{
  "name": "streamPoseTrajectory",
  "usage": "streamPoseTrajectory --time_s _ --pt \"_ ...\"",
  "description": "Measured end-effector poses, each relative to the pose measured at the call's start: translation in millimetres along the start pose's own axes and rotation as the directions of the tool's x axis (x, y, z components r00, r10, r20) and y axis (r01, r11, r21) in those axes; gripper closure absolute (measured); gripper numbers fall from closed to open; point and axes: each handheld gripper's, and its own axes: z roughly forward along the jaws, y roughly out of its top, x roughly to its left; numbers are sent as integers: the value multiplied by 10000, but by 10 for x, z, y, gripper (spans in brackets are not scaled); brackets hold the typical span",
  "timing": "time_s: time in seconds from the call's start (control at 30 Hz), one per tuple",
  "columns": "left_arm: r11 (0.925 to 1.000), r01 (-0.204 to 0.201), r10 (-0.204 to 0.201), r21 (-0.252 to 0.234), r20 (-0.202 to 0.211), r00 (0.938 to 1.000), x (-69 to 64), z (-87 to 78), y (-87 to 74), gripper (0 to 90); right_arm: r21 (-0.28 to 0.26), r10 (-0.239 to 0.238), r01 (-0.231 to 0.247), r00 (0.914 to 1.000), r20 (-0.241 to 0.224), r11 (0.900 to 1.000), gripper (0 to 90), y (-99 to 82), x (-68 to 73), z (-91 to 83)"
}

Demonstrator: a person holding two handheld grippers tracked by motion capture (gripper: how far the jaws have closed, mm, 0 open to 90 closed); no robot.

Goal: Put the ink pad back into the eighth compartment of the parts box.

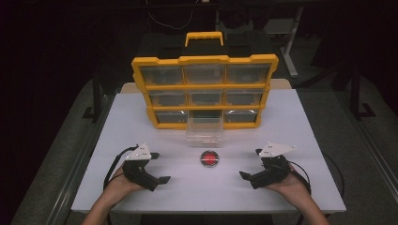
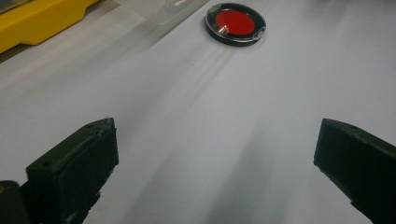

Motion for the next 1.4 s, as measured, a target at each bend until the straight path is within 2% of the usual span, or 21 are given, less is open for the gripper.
streamPoseTrajectory --time_s 0.33,0.73,1.4 --pt "9999 50 -50 -110 -25 10000 5 -13 3 0 160 61 -57 9996 -281 9999 0 42 13 55" --pt "9998 129 -129 -174 -10 9999 3 -20 3 0 204 14 -7 9995 -330 9998 0 104 15 93" --pt "9999 44 -43 -145 24 10000 -4 -23 7 0 459 -18 44 9984 -568 9989 0 250 24 262"
